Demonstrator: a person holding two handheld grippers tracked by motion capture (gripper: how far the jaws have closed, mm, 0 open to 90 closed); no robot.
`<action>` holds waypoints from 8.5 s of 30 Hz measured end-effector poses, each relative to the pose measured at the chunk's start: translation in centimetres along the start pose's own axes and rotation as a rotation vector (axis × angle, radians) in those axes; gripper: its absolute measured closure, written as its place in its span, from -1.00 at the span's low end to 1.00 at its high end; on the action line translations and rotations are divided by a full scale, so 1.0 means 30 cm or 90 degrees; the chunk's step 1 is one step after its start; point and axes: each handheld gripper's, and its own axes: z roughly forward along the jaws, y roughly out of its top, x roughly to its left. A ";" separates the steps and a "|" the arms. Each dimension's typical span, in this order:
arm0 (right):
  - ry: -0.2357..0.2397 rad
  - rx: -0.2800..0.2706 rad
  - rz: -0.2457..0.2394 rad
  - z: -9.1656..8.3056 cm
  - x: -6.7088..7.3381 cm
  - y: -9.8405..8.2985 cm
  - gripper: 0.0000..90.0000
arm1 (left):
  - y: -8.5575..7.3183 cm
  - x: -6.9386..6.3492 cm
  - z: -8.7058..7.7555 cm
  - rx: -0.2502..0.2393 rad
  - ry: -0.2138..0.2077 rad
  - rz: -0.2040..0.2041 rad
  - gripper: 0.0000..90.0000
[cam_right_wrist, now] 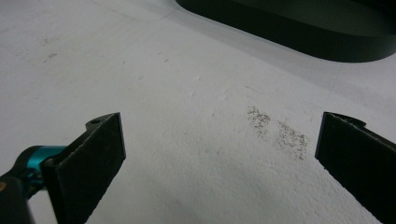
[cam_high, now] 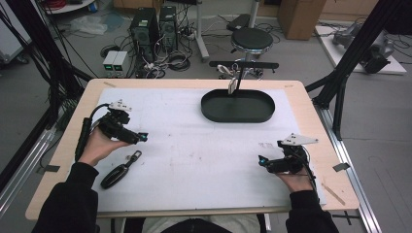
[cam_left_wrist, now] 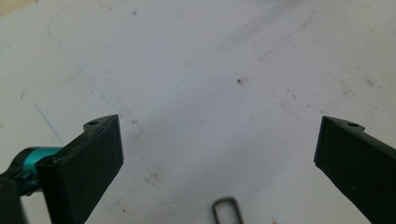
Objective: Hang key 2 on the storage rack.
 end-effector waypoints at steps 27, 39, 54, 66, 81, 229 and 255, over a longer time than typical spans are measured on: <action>-0.005 0.004 -0.004 0.000 0.003 0.000 -0.98 | -0.190 -0.002 0.011 0.150 -0.036 -0.014 -0.88; -0.005 0.008 -0.007 0.003 0.004 0.000 -0.98 | -0.206 -0.010 0.004 0.172 -0.046 -0.024 -0.61; -0.004 0.010 -0.006 0.003 0.005 -0.001 -0.98 | -0.221 -0.013 0.012 0.187 -0.040 -0.026 -0.20; -0.002 0.013 -0.009 0.006 0.004 -0.001 -0.98 | -0.220 0.001 0.008 0.183 -0.043 -0.068 0.68; 0.000 0.013 -0.008 0.006 0.006 -0.001 -0.98 | -0.227 0.016 -0.006 0.158 -0.064 -0.060 0.90; 0.013 0.002 0.006 0.001 -0.015 -0.003 -0.98 | 1.033 -0.527 0.468 -0.087 -0.034 0.182 0.89; 0.001 -0.009 0.005 -0.006 -0.022 -0.002 -0.98 | 0.991 -0.555 0.608 -0.099 0.057 0.157 0.89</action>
